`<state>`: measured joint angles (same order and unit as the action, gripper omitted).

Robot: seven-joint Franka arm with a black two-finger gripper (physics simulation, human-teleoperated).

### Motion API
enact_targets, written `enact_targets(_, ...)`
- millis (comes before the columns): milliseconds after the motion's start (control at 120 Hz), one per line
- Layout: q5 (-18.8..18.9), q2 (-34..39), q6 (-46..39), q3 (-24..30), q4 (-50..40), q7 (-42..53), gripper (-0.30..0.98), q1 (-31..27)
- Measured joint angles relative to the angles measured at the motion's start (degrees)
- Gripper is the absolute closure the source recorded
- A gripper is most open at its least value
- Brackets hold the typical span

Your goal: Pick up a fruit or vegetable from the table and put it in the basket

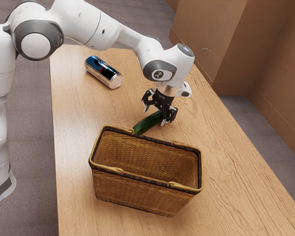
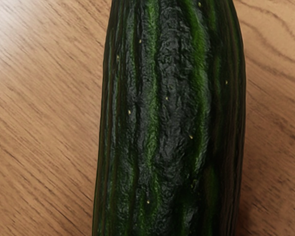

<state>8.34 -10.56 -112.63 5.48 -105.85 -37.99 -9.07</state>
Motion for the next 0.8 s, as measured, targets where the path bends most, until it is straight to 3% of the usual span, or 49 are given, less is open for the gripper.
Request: enact_targets(800,-0.5,-0.9,-1.1,0.4,-0.4,1.2,0.02,0.1)
